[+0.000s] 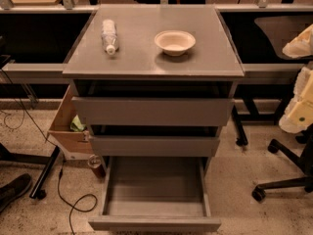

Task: Place blue plastic bottle into bottom drawer

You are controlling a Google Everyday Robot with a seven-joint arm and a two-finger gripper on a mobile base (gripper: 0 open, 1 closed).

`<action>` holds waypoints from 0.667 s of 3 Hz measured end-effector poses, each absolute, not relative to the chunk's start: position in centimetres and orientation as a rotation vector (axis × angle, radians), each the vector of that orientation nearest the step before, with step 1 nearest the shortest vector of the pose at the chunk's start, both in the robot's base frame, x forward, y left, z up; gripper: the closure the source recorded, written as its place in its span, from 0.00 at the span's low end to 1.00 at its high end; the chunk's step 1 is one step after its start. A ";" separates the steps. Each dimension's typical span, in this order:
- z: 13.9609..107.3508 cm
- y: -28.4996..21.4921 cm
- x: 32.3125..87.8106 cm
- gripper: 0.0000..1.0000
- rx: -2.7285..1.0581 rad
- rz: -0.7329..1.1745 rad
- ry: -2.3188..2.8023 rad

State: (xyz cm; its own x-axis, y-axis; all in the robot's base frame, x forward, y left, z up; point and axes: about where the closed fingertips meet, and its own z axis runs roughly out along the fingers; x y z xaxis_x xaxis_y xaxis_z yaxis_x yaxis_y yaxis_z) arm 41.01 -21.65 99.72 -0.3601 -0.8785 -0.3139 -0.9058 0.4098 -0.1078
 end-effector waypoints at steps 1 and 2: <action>99.7 -21.6 41.0 0.00 -1.544 0.119 2.349; 100.2 -19.0 43.3 0.00 -1.459 0.148 2.315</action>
Offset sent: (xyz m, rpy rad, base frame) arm 0.0620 0.0749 0.0078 0.1840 -0.0900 -0.1052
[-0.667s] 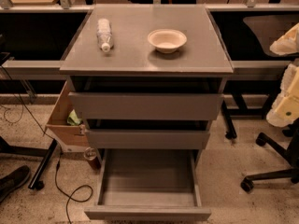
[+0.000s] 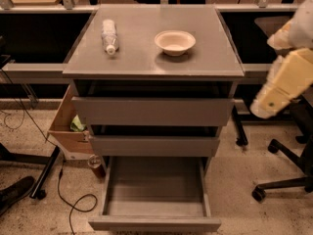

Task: Place blue plastic bottle into bottom drawer

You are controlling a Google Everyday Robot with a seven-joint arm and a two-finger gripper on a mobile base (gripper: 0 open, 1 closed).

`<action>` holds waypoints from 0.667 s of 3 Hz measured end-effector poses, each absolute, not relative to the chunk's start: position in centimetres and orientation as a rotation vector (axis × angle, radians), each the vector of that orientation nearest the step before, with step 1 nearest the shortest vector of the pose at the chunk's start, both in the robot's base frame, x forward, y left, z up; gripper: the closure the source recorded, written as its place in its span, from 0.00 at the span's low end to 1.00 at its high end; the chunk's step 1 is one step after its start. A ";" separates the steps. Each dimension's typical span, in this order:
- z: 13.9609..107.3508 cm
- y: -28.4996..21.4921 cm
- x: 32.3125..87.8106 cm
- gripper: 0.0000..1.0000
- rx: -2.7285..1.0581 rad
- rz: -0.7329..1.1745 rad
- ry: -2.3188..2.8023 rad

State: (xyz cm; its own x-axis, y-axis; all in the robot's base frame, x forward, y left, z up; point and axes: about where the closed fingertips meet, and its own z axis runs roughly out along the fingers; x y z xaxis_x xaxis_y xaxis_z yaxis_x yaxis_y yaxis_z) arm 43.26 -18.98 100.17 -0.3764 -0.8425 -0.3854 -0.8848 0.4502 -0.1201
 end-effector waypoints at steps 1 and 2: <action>101.0 -11.9 48.6 0.00 -1.329 0.256 2.242; 102.6 -4.3 54.2 0.00 -1.210 0.336 2.182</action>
Offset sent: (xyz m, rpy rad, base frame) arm 0.1862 0.2480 0.0434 0.4301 -0.1138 -0.1917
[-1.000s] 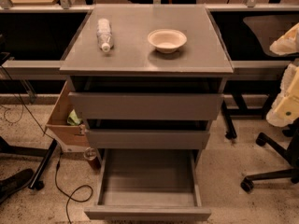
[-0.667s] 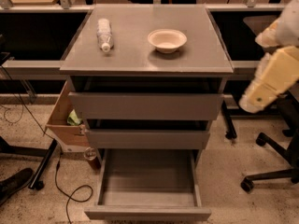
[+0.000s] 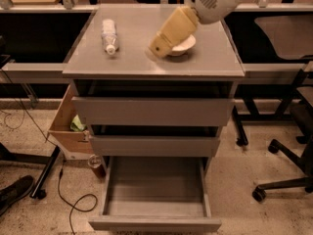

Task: Place blue plastic bottle into bottom drawer

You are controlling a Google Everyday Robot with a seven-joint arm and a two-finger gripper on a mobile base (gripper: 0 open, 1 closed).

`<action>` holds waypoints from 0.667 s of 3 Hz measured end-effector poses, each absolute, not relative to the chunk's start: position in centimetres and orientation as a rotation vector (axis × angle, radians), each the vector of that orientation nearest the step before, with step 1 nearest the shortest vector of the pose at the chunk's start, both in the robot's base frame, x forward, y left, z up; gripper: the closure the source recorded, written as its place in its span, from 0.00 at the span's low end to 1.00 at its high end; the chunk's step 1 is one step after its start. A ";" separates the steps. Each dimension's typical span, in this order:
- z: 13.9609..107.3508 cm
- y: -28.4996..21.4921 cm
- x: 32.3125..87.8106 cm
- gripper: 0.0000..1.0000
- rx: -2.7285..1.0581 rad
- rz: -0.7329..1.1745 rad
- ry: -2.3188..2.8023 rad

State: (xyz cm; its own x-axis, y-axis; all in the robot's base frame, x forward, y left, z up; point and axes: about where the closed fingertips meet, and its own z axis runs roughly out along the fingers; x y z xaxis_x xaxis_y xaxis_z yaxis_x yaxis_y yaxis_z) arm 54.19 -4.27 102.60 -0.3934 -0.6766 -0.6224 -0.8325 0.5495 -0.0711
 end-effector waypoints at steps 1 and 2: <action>103.0 -3.2 54.1 0.00 -1.144 0.372 2.213; 103.1 -3.1 54.4 0.00 -1.147 0.375 2.212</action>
Offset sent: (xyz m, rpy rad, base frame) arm 0.0001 0.0120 0.0041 0.0369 0.0282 -0.0442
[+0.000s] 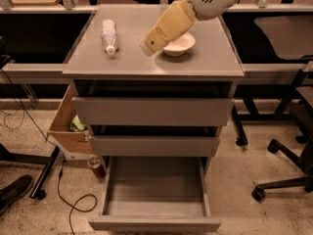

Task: Place blue plastic bottle into bottom drawer

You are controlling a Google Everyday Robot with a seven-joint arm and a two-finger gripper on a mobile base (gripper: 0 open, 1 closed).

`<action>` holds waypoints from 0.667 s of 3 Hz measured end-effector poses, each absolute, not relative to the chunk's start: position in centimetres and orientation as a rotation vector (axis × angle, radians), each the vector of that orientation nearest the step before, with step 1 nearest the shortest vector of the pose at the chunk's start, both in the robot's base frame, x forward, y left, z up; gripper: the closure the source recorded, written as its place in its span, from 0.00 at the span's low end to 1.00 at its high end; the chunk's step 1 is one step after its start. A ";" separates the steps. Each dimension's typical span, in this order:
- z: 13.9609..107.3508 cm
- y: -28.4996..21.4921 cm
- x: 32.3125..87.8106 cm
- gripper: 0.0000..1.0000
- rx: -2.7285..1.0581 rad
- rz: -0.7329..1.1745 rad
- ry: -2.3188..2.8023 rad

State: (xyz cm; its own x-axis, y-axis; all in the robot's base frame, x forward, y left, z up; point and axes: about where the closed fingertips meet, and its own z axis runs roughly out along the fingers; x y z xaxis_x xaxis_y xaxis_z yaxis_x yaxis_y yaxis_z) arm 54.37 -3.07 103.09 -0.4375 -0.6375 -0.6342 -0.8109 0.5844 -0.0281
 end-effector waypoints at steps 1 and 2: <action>103.4 -1.9 56.1 0.00 -1.163 0.399 2.207; 103.9 0.1 63.5 0.00 -1.064 0.376 2.186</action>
Offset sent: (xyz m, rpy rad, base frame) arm 0.2151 0.0703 0.0288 0.1043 -0.1470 -0.1657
